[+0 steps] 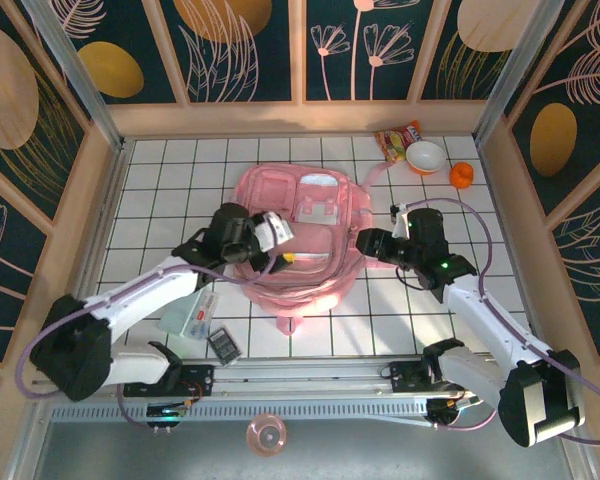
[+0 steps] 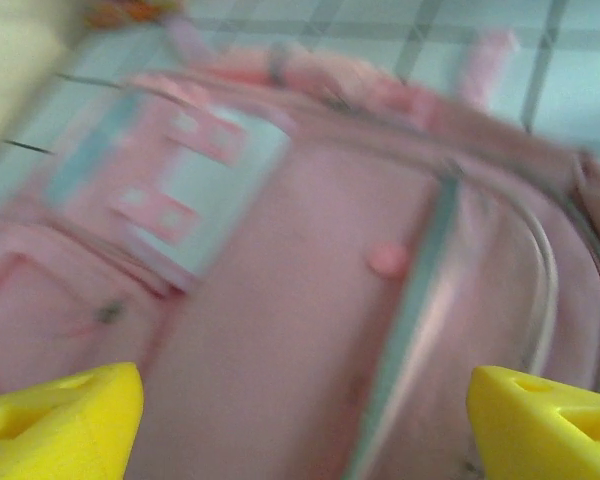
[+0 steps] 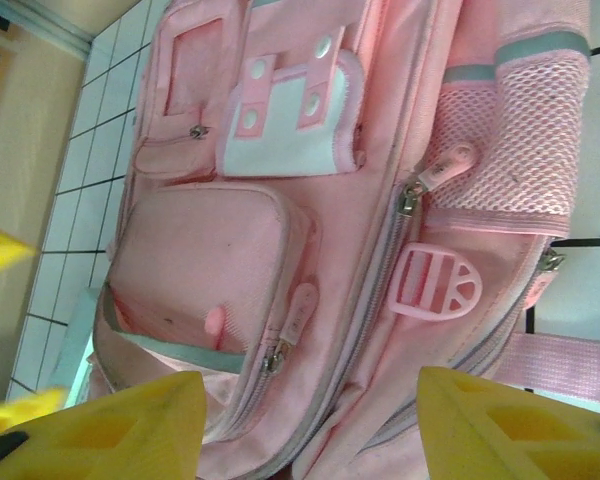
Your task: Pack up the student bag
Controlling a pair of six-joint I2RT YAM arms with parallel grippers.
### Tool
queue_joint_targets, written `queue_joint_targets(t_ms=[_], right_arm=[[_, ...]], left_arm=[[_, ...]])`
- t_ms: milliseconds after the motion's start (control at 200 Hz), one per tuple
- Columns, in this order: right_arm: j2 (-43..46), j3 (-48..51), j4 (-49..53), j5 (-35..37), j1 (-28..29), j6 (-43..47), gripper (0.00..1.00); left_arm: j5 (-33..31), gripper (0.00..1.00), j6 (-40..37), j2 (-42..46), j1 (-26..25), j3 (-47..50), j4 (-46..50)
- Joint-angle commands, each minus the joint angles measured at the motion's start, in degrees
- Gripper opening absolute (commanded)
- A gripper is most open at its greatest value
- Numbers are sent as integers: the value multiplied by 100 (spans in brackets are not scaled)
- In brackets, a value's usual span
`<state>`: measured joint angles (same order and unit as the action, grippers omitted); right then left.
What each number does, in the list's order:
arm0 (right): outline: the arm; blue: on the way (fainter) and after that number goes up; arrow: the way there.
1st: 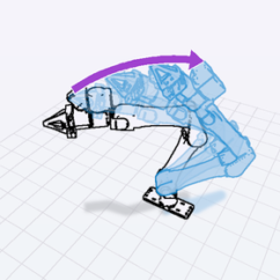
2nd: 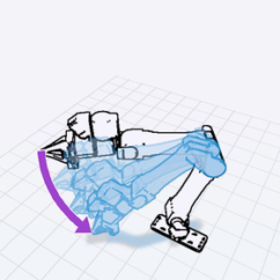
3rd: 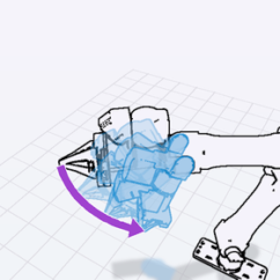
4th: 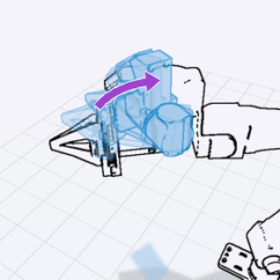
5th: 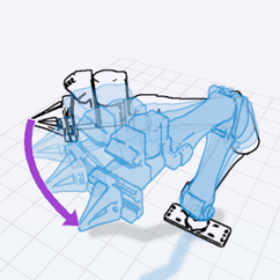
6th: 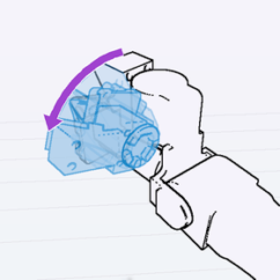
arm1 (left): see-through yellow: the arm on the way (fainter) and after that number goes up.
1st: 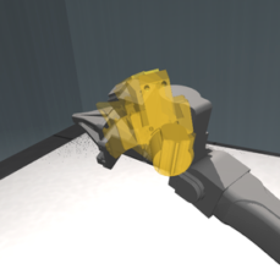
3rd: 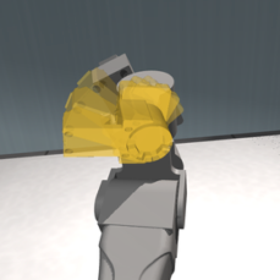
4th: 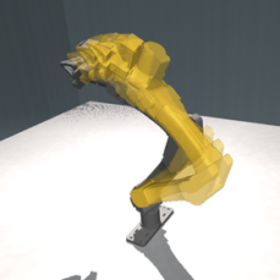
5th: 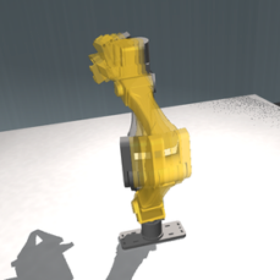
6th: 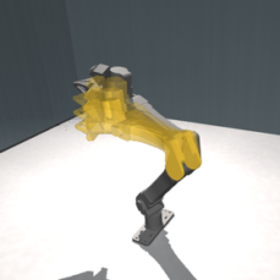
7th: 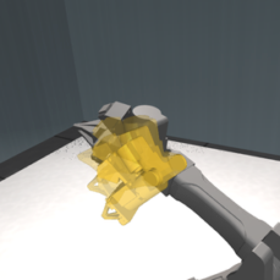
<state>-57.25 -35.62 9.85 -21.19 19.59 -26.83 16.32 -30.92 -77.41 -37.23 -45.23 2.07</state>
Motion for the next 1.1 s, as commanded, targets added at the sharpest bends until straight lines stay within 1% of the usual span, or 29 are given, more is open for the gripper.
queue_joint_targets(t_ms=[0, 65, 155, 235, 325, 425, 505, 530, 565, 591, 616, 641, 671, 716, 776, 846, 1016, 1096], right_arm=[[86, 70, -247, -197, -9, 136, 57], [74, 72, -278, -197, -11, 134, 57], [66, 64, -281, -201, -14, 144, 57], [70, 46, -277, -192, -12, 152, 57], [60, 46, -306, -190, -17, 152, 57], [50, 41, -299, -201, -12, 160, 57], [61, 46, -312, -193, -16, 199, 57], [65, 46, -317, -184, -16, 216, 57], [90, 39, -302, -152, -15, 258, 57], [106, 37, -288, -114, -14, 286, 57], [139, 37, -269, -51, -12, 328, 57], [186, 34, -253, 40, -14, 371, 57], [265, 29, -260, 144, -10, 430, 57], [408, 62, -347, 276, -10, 560, 58], [630, 139, -515, 466, -22, 765, 59], [801, 194, -695, 523, -41, 1039, 62], [896, 44, -871, 617, -111, 1884, 66], [872, -13, -978, 577, -162, 2323, 67]], left_arm=[[459, 82, -1408, -430, -133, -273, 924], [684, 80, -1829, -541, -184, -235, 847], [582, 81, -1862, -637, -249, -104, 342], [155, 81, -1651, -781, -293, -61, -131], [-87, 81, -1500, -934, -320, -91, -466], [-115, 80, -1419, -1102, -361, -185, -600], [-270, 76, -1443, -1276, -435, -246, -619], [-322, 73, -1451, -1321, -450, -270, -609], [-315, 62, -1425, -1347, -460, -328, -550], [-281, 50, -1323, -1324, -461, -378, -516], [-245, 34, -1125, -1253, -469, -412, -538], [-198, 21, -897, -1171, -460, -424, -594], [-111, 11, -673, -1029, -460, -396, -683], [127, 0, -529, -792, -444, -323, -771], [398, 0, -331, -487, -414, -213, -875], [755, 0, -41, -186, -319, -171, -910], [1705, 0, 731, 371, 149, -106, -1060], [1957, 0, 952, 573, 328, -75, -1181]])
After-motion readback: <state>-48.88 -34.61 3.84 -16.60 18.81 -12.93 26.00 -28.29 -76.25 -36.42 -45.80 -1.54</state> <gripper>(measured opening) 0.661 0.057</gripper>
